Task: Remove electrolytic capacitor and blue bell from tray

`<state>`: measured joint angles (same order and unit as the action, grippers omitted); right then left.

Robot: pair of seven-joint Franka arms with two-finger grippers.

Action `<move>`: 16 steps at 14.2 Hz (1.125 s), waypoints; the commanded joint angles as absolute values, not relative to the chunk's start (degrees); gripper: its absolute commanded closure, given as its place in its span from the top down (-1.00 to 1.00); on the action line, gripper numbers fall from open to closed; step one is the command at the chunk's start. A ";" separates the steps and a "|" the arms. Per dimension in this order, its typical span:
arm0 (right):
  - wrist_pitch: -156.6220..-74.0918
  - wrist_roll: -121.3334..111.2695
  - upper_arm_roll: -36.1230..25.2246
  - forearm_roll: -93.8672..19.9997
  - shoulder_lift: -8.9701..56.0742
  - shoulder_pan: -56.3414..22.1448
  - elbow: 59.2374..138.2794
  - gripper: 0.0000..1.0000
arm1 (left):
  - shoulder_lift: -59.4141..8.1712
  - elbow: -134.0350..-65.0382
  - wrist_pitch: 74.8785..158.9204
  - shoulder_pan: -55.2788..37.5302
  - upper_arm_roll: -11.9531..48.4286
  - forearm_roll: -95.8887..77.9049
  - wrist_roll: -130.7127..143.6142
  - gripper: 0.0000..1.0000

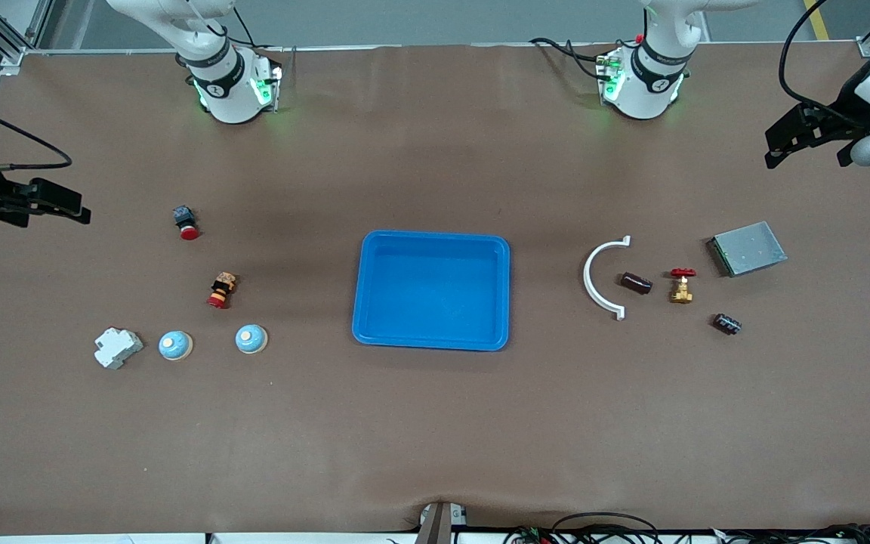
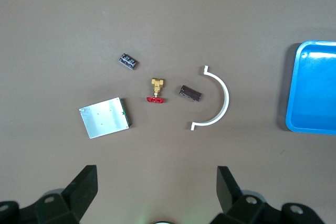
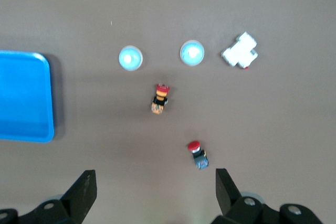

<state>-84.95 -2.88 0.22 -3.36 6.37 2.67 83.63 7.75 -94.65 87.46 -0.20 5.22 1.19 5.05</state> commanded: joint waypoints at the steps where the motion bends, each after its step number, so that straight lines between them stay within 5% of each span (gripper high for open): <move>1: -85.25 -2.37 0.70 -2.81 5.80 3.95 82.88 1.00 | 8.79 -94.92 87.80 -0.18 5.10 2.46 5.27 1.00; 16: -84.29 -2.46 0.09 -1.41 3.78 5.10 82.79 1.00 | 7.65 -93.78 88.42 -0.26 5.10 2.11 5.27 1.00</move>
